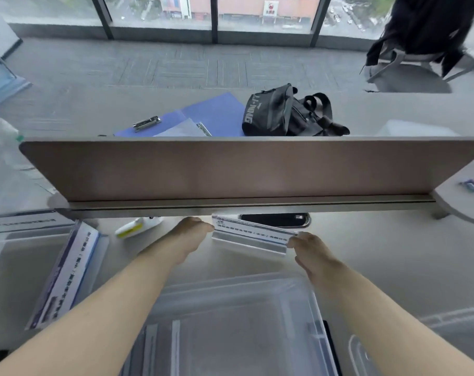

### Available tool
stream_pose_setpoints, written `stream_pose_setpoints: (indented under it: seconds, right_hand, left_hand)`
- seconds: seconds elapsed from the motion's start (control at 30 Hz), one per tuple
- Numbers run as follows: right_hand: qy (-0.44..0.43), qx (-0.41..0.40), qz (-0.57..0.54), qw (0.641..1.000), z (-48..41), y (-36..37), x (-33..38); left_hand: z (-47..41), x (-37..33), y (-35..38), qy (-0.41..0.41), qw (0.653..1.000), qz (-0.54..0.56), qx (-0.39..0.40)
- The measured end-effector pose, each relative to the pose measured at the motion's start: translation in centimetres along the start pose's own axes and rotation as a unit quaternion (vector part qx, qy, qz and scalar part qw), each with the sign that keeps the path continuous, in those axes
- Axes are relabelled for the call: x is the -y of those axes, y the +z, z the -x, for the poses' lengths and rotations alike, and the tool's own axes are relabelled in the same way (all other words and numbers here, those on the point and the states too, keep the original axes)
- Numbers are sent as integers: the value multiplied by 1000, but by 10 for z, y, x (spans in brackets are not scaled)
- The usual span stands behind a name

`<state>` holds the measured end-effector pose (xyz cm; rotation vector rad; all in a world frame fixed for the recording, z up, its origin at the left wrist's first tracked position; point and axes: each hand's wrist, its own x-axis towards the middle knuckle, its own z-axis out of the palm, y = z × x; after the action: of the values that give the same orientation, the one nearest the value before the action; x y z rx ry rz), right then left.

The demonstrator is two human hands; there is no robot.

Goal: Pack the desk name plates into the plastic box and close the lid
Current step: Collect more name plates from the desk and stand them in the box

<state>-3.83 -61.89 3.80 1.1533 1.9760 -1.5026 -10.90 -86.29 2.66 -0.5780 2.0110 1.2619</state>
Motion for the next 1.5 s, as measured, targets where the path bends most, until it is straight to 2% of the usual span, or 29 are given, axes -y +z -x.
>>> stream_pose_setpoints:
  seconds: [0.1,0.27,0.43,0.63,0.83,0.9,1.07,1.3,1.43,1.5]
  right_hand:
    - [8,-2,-16,1000,-21,5,-4]
    - [34,-16,-50,998,-42,16,-10]
    - [9,-28,-32,999,-44,20,-11]
    - [-13,18,-65,998,-18,-2,-10]
    - [-87,-1,-106,990,53,-27,21]
    - [-143,1,-104,984,86,-38,36]
    - [-253,31,-150,955,185,-60,81]
    - [-352,19,-226,908,297,-77,114]
    - [-374,13,-279,884,332,-81,112]
    - [-380,20,-289,878,350,-78,107]
  left_hand:
    - [-18,1,9,-17,1000,2,13]
    - [-33,4,27,7,1000,12,18]
    - [-34,3,32,9,999,31,0]
    - [5,-2,30,7,999,50,-11]
    - [76,-25,4,40,997,57,-37]
    - [111,-40,-15,64,996,44,-40]
    - [212,-86,-61,175,983,49,-23]
    - [333,-133,-106,258,961,-4,-101]
    - [401,-130,-116,262,949,-110,-135]
    - [424,-121,-127,295,916,-214,-167]
